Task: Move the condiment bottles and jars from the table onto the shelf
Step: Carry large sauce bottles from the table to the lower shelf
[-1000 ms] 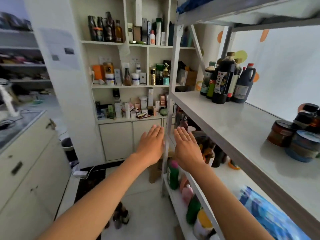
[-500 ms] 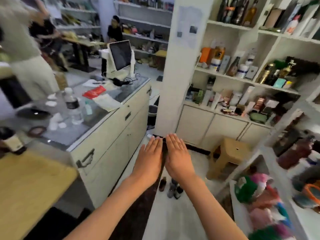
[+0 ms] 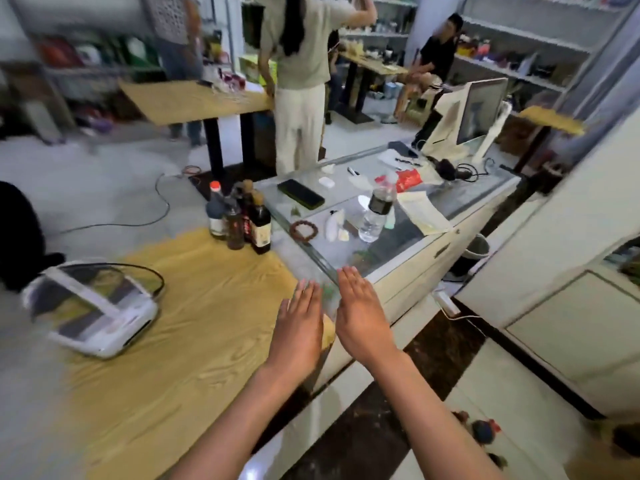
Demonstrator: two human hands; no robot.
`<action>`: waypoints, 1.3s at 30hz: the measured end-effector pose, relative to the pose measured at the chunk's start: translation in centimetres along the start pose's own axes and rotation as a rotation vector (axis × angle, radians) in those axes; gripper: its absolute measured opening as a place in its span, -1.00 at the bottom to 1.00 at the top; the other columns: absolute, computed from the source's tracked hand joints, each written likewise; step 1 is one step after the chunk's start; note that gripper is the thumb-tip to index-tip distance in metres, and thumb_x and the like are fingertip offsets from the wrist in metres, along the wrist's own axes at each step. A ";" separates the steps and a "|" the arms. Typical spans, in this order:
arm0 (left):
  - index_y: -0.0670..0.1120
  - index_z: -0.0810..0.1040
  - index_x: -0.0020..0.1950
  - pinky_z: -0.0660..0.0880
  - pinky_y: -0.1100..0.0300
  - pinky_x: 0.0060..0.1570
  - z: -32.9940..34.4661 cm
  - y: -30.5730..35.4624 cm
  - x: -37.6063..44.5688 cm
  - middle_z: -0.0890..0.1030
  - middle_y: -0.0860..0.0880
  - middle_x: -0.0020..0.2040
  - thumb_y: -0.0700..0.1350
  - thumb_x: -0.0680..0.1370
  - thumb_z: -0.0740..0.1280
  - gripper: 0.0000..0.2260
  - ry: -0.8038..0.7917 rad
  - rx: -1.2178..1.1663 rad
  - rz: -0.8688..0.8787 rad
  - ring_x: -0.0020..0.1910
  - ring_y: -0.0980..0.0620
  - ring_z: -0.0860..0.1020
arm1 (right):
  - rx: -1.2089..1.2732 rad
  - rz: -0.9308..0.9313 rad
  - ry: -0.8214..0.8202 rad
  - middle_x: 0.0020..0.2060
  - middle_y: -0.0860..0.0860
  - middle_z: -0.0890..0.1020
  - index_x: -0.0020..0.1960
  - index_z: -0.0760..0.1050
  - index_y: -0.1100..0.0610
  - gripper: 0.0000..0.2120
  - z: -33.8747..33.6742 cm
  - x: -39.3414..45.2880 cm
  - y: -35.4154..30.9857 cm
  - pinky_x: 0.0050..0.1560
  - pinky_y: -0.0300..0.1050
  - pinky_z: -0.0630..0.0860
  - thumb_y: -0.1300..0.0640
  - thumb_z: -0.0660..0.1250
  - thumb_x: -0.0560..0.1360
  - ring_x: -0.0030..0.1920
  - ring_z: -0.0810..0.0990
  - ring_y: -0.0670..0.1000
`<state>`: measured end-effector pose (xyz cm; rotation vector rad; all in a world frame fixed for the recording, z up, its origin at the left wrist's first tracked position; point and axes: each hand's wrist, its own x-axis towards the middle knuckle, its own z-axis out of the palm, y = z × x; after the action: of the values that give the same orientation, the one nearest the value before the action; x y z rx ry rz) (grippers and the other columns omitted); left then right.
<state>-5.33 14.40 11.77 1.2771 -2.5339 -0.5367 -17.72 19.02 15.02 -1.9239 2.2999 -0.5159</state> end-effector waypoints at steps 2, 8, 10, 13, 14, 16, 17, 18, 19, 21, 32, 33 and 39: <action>-0.10 -0.07 0.59 -0.04 0.03 0.52 -0.6 -3.2 0.6 -0.04 -0.03 0.60 -0.08 0.70 -0.06 -0.54 -0.002 -0.009 -0.062 0.57 0.01 -0.12 | 0.036 -0.027 -0.044 0.58 0.14 0.10 0.60 0.05 0.19 -0.35 1.6 2.4 -2.0 0.54 -0.14 -0.18 0.20 -0.04 0.50 0.60 0.00 0.06; -0.11 -0.05 0.59 -0.04 0.04 0.53 -1.7 -9.1 3.5 -0.01 -0.03 0.60 -0.08 0.70 -0.06 -0.54 0.017 -0.042 -0.195 0.57 0.01 -0.11 | 0.111 -0.094 -0.117 0.58 0.13 0.11 0.60 0.04 0.19 -0.37 5.5 9.4 -4.9 0.56 -0.12 -0.12 0.19 -0.02 0.53 0.59 0.01 0.05; -0.11 -0.03 0.59 -0.03 0.04 0.53 -1.9 -10.3 5.0 0.01 -0.04 0.60 -0.08 0.70 -0.05 -0.54 0.023 -0.031 -0.233 0.57 0.01 -0.10 | 0.133 -0.129 -0.133 0.58 0.14 0.14 0.60 0.07 0.20 -0.38 6.7 11.7 -5.3 0.55 -0.14 -0.12 0.19 -0.02 0.53 0.59 0.04 0.05; -0.11 -0.01 0.58 -0.03 0.06 0.52 -2.1 -12.0 7.5 0.03 -0.04 0.60 -0.06 0.69 -0.02 -0.54 0.050 -0.029 -0.288 0.57 0.02 -0.08 | 0.183 -0.169 -0.143 0.57 0.14 0.17 0.58 0.10 0.22 -0.44 8.3 15.6 -5.4 0.57 -0.13 -0.06 0.26 0.06 0.58 0.58 0.08 0.05; -0.11 0.01 0.58 -0.02 0.06 0.52 -2.2 -12.4 8.5 0.05 -0.04 0.59 -0.06 0.69 -0.01 -0.54 0.064 -0.032 -0.306 0.57 0.02 -0.07 | 0.201 -0.178 -0.142 0.56 0.15 0.19 0.58 0.13 0.23 -0.45 8.8 17.0 -5.3 0.57 -0.12 -0.02 0.27 0.06 0.58 0.58 0.10 0.06; -0.12 0.06 0.58 0.02 0.06 0.52 -2.3 -13.5 10.6 0.10 -0.06 0.58 -0.05 0.69 0.02 -0.54 0.084 -0.051 -0.351 0.57 0.00 -0.02 | 0.256 -0.202 -0.158 0.54 0.17 0.24 0.56 0.16 0.25 -0.46 9.8 20.0 -5.2 0.56 -0.12 0.02 0.29 0.07 0.58 0.56 0.15 0.08; -0.13 0.08 0.57 0.04 0.07 0.51 -2.3 -14.2 11.6 0.13 -0.07 0.58 -0.05 0.68 0.03 -0.54 0.089 -0.064 -0.374 0.57 -0.01 0.01 | 0.283 -0.207 -0.176 0.53 0.17 0.25 0.56 0.17 0.26 -0.47 10.2 21.3 -5.3 0.55 -0.13 0.04 0.30 0.07 0.59 0.56 0.17 0.08; -0.14 0.11 0.56 0.05 0.09 0.51 -2.4 -14.9 12.8 0.16 -0.09 0.57 -0.05 0.68 0.05 -0.54 0.093 -0.075 -0.401 0.56 -0.02 0.05 | 0.319 -0.209 -0.200 0.53 0.17 0.25 0.56 0.17 0.25 -0.48 10.7 23.0 -5.3 0.55 -0.13 0.06 0.29 0.08 0.60 0.55 0.18 0.08; -0.15 0.14 0.55 0.07 0.11 0.50 -2.5 -15.5 14.1 0.20 -0.10 0.55 -0.05 0.68 0.08 -0.54 0.093 -0.086 -0.433 0.55 -0.03 0.10 | 0.357 -0.211 -0.224 0.53 0.16 0.26 0.56 0.16 0.25 -0.48 11.1 24.4 -5.2 0.55 -0.11 0.10 0.27 0.09 0.61 0.55 0.19 0.08; -0.17 0.21 0.53 0.14 0.14 0.44 -3.1 -17.0 17.1 0.28 -0.13 0.51 -0.07 0.66 0.13 -0.55 0.102 -0.123 -0.511 0.51 -0.06 0.21 | 0.427 -0.231 -0.256 0.54 0.13 0.26 0.57 0.17 0.21 -0.49 11.9 27.6 -5.1 0.52 -0.09 0.19 0.22 0.12 0.63 0.54 0.21 0.07; -0.25 0.35 0.42 0.30 0.08 0.30 -6.1 -25.4 30.3 0.43 -0.24 0.36 -0.26 0.63 0.13 -0.65 0.266 -0.031 -0.671 0.34 -0.19 0.41 | 0.397 -0.387 -0.273 0.55 0.21 0.17 0.57 0.08 0.27 -0.45 17.3 41.6 -7.3 0.51 -0.06 0.12 0.29 0.12 0.61 0.56 0.14 0.12; -0.24 0.32 0.44 0.29 0.08 0.31 -6.0 -26.2 31.0 0.40 -0.23 0.39 -0.27 0.63 0.13 -0.63 0.273 -0.023 -0.685 0.35 -0.18 0.39 | 0.345 -0.371 -0.283 0.56 0.24 0.13 0.57 0.04 0.30 -0.42 18.2 41.9 -7.6 0.53 -0.06 0.07 0.31 0.11 0.59 0.57 0.10 0.13; 0.00 0.16 0.56 0.22 0.11 0.40 -6.4 -30.4 35.2 0.12 -0.09 0.56 -0.45 0.53 0.13 -0.34 0.188 0.092 -0.600 0.53 -0.10 0.15 | 0.203 -0.316 -0.334 0.56 0.30 0.00 0.57 -0.10 0.36 -0.40 22.4 42.1 -7.7 0.57 0.00 0.02 0.32 0.08 0.60 0.59 0.00 0.20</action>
<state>-1.65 -32.11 6.50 2.0265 -2.0212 -0.3865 -12.29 -27.25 2.31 -2.0937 1.6889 -0.3987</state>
